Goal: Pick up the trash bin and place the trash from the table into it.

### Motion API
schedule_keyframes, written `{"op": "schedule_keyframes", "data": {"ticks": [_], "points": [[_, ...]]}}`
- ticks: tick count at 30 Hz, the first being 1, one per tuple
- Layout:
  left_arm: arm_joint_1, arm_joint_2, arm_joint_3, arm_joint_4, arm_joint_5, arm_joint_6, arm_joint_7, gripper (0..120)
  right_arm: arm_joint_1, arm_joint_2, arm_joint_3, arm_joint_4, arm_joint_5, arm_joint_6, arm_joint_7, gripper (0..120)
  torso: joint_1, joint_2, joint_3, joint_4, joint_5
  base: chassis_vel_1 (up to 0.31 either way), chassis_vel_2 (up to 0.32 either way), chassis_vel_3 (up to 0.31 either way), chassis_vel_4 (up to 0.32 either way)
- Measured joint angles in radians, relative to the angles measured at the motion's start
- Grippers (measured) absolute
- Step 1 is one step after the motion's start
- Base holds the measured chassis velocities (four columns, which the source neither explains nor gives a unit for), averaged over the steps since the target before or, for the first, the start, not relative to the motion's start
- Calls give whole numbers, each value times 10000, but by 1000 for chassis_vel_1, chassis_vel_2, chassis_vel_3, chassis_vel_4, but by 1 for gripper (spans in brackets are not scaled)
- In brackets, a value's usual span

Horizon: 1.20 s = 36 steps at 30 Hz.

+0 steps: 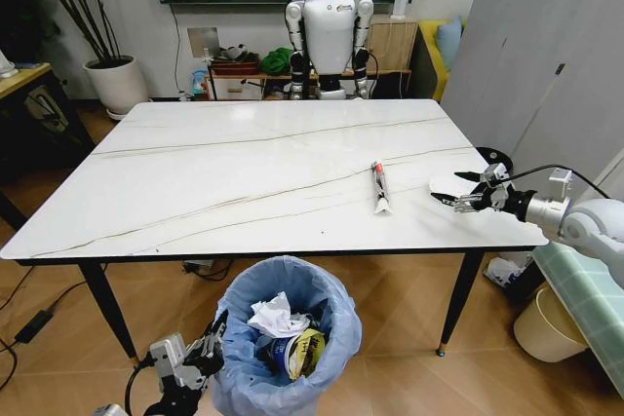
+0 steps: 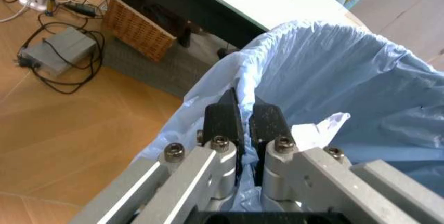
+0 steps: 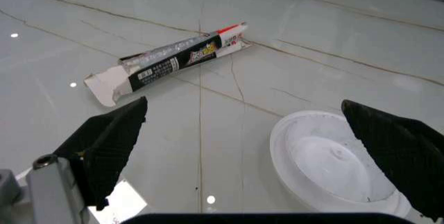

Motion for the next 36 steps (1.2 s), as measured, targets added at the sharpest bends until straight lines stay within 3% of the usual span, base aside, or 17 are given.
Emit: {"op": "schedule_keyframes", "data": {"ticks": [12,36], "points": [[14,-86,-10,-20,13,2,-3,0,581,339,-725,-494,-180,13,-61,100,0,0,0,1,-2,0,0,0,0],[6,-79,-22,-24,4,6,-11,0,185,358,-412,-707,-366,86,-157,100,0,0,0,0,-1,0,0,0,0]]}}
